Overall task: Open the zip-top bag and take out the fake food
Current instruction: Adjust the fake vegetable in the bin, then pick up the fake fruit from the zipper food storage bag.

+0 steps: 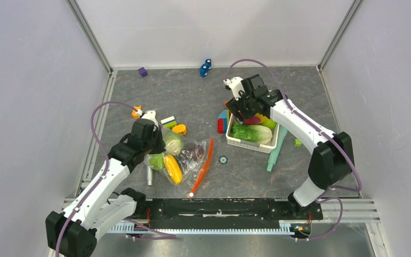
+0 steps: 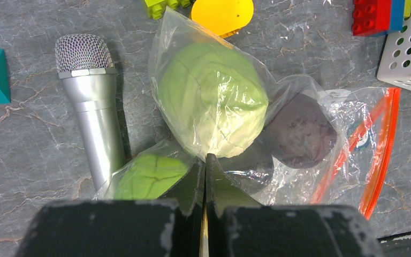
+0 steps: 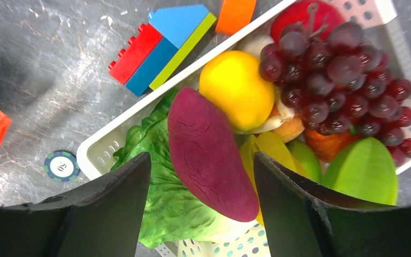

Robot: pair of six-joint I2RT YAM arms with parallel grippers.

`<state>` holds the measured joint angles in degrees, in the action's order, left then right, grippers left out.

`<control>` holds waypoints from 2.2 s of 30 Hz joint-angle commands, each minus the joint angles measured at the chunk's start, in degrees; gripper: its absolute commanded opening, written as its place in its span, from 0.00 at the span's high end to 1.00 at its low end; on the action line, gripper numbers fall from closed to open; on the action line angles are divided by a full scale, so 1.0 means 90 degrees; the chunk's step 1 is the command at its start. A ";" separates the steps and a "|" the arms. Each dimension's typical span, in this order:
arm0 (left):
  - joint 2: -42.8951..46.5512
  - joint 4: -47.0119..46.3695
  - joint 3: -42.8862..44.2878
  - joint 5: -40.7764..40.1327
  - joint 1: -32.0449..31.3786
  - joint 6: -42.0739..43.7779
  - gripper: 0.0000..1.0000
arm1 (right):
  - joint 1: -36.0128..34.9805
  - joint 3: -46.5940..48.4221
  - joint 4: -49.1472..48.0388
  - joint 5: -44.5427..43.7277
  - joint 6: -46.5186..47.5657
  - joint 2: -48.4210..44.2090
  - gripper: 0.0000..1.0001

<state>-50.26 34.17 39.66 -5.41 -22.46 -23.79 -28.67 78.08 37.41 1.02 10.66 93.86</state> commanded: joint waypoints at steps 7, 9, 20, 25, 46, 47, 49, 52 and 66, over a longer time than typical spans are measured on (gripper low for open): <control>0.0008 -0.0157 0.0157 0.0079 0.0043 0.0239 0.98 | -0.0008 0.0370 0.0103 -0.0074 -0.0138 -0.0671 0.18; 0.0000 -0.0148 0.0145 0.0079 0.0044 0.0233 0.98 | -0.0013 0.0268 0.0025 0.0063 -0.0207 -0.0892 0.20; -0.0106 -0.0116 0.0165 0.0085 0.0044 0.0235 0.98 | -0.1264 -0.3145 -0.2869 0.1081 -0.2496 -0.3227 0.54; -0.0250 -0.0036 0.0184 0.0048 0.0044 0.0222 0.98 | -0.1848 -0.4706 -0.4382 0.0870 -0.3655 -0.3842 0.67; -0.0642 0.0194 0.0267 -0.0315 0.0042 0.0156 0.98 | -0.3018 -0.5805 -0.7300 0.0062 -0.5183 -0.2308 0.77; -0.0644 0.0189 0.0264 -0.0307 0.0042 0.0158 0.98 | -0.3032 -0.5812 -0.7386 0.0021 -0.5222 -0.2211 0.77; -0.0655 0.0203 0.0270 -0.0322 0.0040 0.0154 0.98 | -0.3078 -0.5815 -0.7525 -0.0070 -0.5308 -0.2032 0.77; -0.0684 0.0217 0.0276 -0.0327 0.0041 0.0153 0.97 | -0.3128 -0.5824 -0.7749 -0.0210 -0.5376 -0.1809 0.77; -0.0488 0.0047 0.0376 -0.0545 0.0054 -0.0108 0.38 | -0.3251 -0.5463 -0.8511 -0.0187 -0.5388 -0.0816 0.76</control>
<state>-56.62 36.32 40.62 -8.54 -22.35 -23.75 -57.65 26.94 -33.63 0.80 -37.63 85.25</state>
